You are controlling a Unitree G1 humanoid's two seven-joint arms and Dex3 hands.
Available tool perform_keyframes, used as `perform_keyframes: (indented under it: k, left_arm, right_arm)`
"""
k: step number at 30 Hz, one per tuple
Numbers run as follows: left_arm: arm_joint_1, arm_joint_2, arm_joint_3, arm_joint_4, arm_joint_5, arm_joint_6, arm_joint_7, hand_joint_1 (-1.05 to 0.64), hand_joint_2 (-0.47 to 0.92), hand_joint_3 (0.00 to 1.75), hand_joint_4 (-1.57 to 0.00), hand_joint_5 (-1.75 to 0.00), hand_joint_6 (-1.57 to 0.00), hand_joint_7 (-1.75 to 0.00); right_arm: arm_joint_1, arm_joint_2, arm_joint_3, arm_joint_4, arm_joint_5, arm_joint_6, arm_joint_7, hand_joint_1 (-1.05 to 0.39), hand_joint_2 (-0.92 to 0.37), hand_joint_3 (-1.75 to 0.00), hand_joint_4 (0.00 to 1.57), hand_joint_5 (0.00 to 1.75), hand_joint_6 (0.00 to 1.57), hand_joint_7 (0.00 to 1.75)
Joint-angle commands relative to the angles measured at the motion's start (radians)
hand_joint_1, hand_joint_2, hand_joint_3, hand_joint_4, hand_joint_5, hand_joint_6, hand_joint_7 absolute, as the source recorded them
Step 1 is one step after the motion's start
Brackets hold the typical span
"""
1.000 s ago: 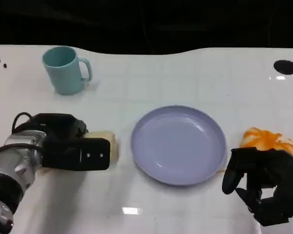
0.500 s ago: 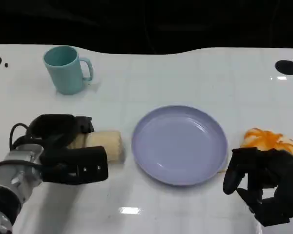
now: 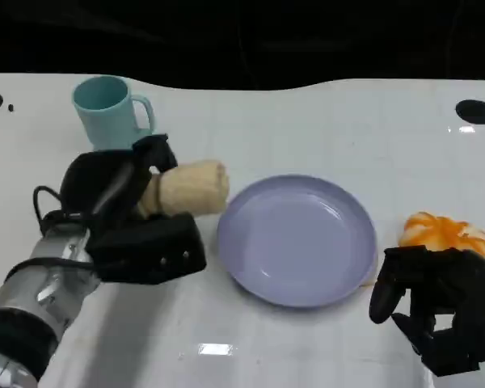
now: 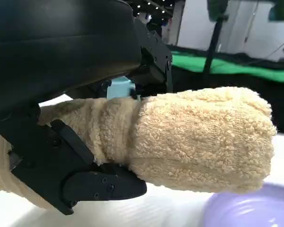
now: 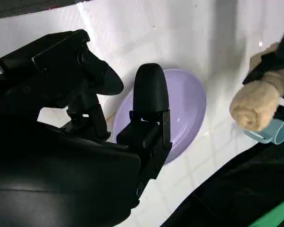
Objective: Grasp the towel on the left side of the plate with the left hand and place it into the plate.
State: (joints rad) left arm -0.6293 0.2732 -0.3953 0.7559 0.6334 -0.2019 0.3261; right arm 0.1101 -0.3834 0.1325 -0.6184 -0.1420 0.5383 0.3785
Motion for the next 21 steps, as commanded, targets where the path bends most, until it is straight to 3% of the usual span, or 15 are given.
perform_keyframes:
  k: [1, 4, 9, 21]
  left_arm:
    - [0.023, -0.018, 0.017, -0.153, -0.026, 0.072, -0.097, -0.19, 0.53, 1.03, -0.9, -1.75, -0.63, -1.75]
    - [0.03, -0.039, -0.001, -0.245, -0.005, 0.115, -0.136, -0.19, 0.51, 0.95, -0.91, -1.75, -0.64, -1.75]
    - [0.032, -0.089, -0.032, -0.339, 0.012, 0.164, -0.199, -0.19, 0.46, 1.06, -0.92, -1.75, -0.66, -1.75]
    - [0.012, -0.188, -0.133, -0.322, 0.082, 0.202, -0.238, -0.18, 0.45, 1.02, -0.92, -1.75, -0.65, -1.75]
  right_arm:
    - [-0.006, -0.006, -0.001, -0.015, 0.001, 0.008, -0.002, 0.02, -0.55, -1.09, 0.75, 1.75, 0.71, 1.44]
    - [-0.007, -0.006, -0.001, -0.017, 0.004, 0.013, 0.0, 0.02, -0.56, -1.09, 0.74, 1.75, 0.71, 1.44]
    - [-0.01, -0.003, 0.001, -0.016, 0.007, 0.015, 0.001, 0.02, -0.56, -1.09, 0.74, 1.75, 0.71, 1.44]
    - [-0.015, -0.001, 0.019, -0.012, -0.001, 0.012, -0.004, 0.02, -0.57, -1.08, 0.75, 1.75, 0.7, 1.43]
